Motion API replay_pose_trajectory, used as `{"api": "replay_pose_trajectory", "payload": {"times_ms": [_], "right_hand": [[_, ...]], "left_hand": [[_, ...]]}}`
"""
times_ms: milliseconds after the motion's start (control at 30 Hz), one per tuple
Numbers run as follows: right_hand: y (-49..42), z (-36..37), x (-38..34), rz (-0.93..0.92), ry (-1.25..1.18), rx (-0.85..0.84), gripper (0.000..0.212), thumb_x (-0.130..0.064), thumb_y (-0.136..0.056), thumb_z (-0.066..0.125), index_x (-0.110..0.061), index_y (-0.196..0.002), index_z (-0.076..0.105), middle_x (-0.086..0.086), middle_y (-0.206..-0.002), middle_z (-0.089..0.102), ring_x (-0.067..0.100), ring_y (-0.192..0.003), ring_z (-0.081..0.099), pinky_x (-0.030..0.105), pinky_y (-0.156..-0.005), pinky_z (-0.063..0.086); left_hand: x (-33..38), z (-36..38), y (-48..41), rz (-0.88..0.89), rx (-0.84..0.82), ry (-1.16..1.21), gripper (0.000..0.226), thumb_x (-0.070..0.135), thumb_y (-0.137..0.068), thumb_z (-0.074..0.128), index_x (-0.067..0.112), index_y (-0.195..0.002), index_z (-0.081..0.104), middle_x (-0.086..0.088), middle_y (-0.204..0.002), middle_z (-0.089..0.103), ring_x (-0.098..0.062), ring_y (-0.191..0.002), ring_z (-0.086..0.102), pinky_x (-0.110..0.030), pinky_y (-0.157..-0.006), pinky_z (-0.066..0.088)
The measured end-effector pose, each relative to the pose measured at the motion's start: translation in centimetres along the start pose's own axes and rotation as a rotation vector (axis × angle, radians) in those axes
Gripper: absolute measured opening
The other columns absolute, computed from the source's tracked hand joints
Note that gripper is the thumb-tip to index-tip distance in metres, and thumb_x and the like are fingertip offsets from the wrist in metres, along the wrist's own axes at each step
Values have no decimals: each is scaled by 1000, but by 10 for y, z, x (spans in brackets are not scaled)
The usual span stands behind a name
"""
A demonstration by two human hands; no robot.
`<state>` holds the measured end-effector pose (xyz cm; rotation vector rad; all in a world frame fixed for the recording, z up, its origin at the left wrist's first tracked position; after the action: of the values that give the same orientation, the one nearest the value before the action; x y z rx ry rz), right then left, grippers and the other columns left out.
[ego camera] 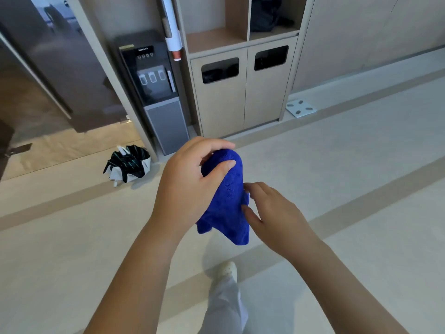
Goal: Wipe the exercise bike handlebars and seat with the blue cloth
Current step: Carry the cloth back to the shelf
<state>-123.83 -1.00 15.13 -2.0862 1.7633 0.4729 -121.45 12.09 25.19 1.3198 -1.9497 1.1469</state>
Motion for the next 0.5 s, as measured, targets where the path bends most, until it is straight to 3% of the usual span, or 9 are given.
{"api": "replay_pose_trajectory", "payload": {"times_ms": [367,500], "right_hand": [[-214,-36,87,49,48,38,38,-29,-98,41,-28,-136,38,-16,-131,45,7,-117,46,22,-78,41],[-288,-44,112,81,16,72,38,-30,-97,42,-29,-135,37,-17,-131,45,6,-118,47,21,-76,40]], "left_hand": [[-63,58,-215,76,-13,40,26,12,-86,66,32,-103,68,20,-99,63,-4,-100,59,-22,-87,48],[-80,77,-292,95,-39,19,26,12,-85,66,30,-103,68,21,-97,62,-2,-97,57,-16,-84,45]]}}
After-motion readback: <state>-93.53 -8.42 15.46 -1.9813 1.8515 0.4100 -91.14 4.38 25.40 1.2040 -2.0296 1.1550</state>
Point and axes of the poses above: each hand's wrist, its own y-axis away from the middle knuckle, its own z-axis out of the palm, x = y × z, the point moved 9 cm from there along -y, towards the middle knuckle
